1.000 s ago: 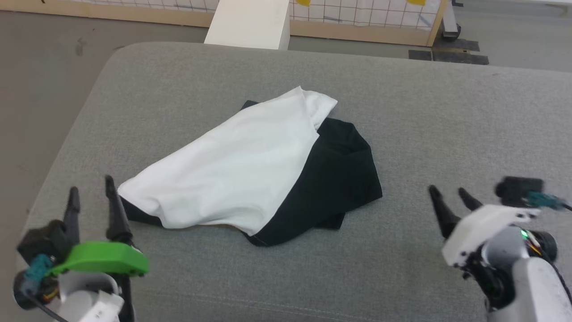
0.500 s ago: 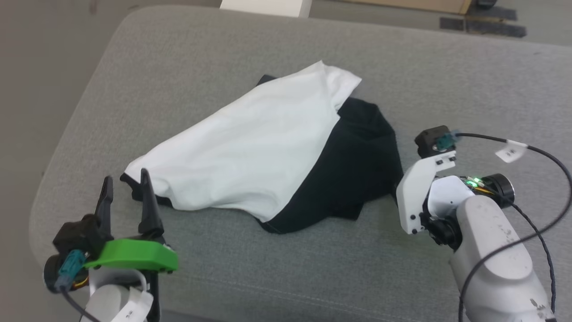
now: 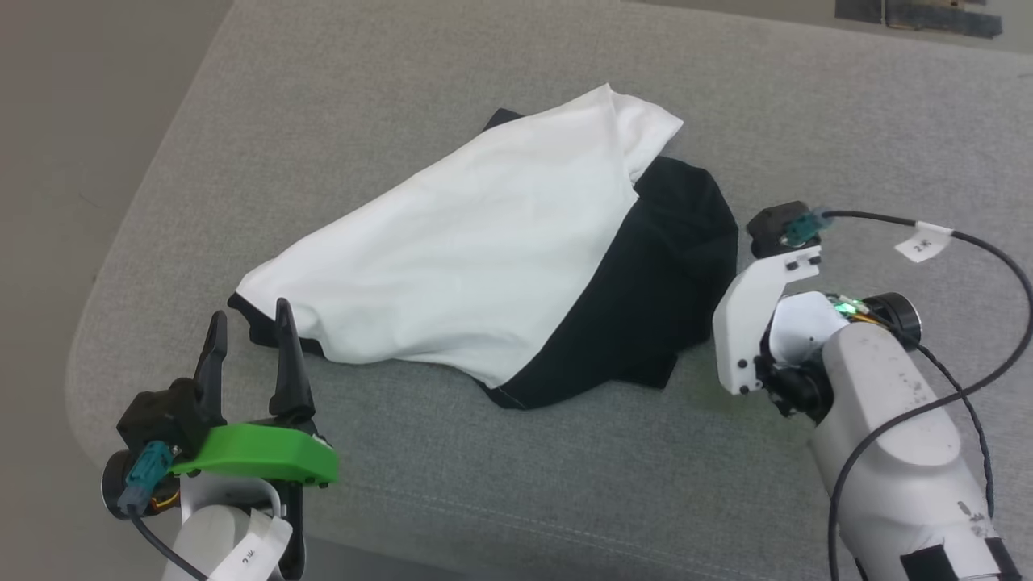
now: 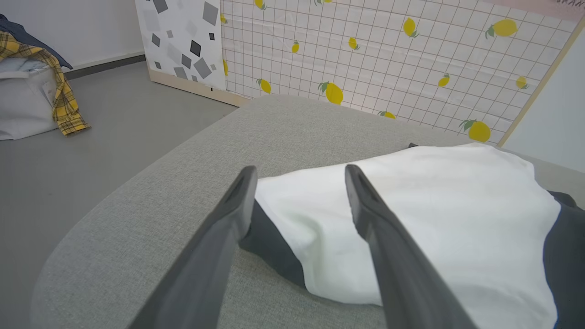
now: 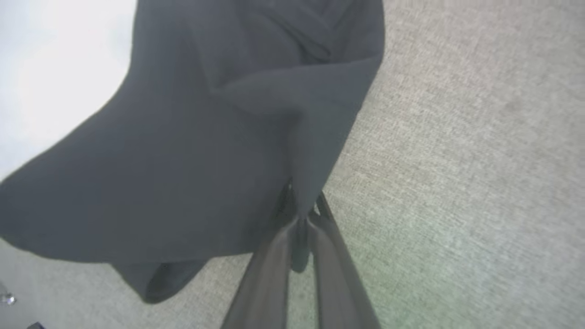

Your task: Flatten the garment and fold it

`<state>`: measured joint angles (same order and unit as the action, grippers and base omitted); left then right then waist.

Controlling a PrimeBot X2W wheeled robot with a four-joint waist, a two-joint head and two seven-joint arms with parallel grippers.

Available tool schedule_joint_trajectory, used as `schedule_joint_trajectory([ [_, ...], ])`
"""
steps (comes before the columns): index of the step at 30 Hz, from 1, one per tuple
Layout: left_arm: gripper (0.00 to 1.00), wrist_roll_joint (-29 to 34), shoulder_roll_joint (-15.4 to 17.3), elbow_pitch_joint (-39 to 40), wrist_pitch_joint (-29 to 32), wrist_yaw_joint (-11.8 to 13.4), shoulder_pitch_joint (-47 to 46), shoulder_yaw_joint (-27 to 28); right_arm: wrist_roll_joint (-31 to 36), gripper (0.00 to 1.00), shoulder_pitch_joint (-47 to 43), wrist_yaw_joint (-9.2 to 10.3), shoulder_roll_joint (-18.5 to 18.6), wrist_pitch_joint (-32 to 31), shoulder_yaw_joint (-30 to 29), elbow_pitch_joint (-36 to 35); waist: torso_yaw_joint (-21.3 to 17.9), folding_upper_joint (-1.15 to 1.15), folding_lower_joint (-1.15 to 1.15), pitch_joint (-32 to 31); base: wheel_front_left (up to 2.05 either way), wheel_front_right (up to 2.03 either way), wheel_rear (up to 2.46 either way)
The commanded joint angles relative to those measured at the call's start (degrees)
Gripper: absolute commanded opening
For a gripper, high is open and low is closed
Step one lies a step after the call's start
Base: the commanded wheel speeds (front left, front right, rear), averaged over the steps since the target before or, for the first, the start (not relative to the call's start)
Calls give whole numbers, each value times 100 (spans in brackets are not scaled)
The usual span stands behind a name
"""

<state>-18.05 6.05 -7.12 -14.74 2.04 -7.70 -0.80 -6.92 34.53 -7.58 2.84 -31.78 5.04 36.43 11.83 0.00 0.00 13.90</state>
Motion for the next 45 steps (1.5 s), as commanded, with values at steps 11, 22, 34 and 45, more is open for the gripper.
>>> schedule_joint_trajectory([
  [11,100,221,-81,-124,-26,-136,-39,117,-64,0,-179,9,1208,-204,-1909,-1122,-291,0,0,-267,0,0,0],
  [22,100,164,-119,-386,-26,-256,-44,113,330,100,-1197,9,661,-364,-3381,-1691,-348,0,0,-435,0,0,0],
  [34,100,-218,-226,-675,893,-671,-397,-622,-917,100,-2082,9,24,1215,-3287,-3156,-476,0,0,-734,0,0,0],
  [45,100,-147,-255,-1866,4130,-244,-1450,-1803,-1102,100,-2190,9,5,1224,-2900,-3163,-1020,0,0,-495,0,0,0],
])
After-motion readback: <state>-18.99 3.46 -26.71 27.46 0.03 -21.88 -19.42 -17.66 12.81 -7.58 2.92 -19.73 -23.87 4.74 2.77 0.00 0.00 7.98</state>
